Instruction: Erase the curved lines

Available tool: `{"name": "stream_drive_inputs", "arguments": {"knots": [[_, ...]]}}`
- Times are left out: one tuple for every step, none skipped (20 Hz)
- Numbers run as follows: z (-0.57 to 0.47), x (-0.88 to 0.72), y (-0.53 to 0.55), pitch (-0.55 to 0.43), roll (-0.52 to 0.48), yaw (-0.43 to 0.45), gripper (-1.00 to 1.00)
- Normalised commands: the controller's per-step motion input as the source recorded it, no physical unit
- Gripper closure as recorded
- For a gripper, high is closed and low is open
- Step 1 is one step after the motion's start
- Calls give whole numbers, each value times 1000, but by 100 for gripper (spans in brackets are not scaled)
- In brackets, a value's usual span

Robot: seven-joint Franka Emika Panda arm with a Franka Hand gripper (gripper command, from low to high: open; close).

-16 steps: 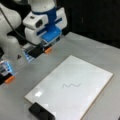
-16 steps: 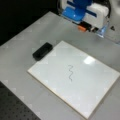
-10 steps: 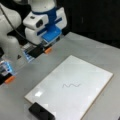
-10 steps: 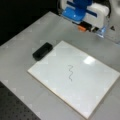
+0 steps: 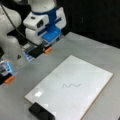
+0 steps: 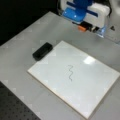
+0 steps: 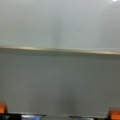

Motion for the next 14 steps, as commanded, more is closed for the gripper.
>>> {"name": "stream_drive_inputs", "arguments": {"knots": [[-62,145,-167,20,110,85,-100],[-75,152,-198,5,102,87,-100],[-85,157,-230,-16,86,86,-100],[-96,154,-258,-34,89,83,-100],[-98,154,-281,-32,96,72,-100],[-90,152,-305,-21,102,64,-100],[-83,151,-326,-15,100,66,-100],[-71,146,-345,-4,100,66,-100],[-56,137,-340,0,98,70,-100],[-33,133,-347,29,102,65,-100],[-13,131,-360,40,95,78,-100],[4,132,-366,49,80,93,-100],[10,143,-377,52,59,114,-100],[8,161,-390,46,48,134,-100]]}}
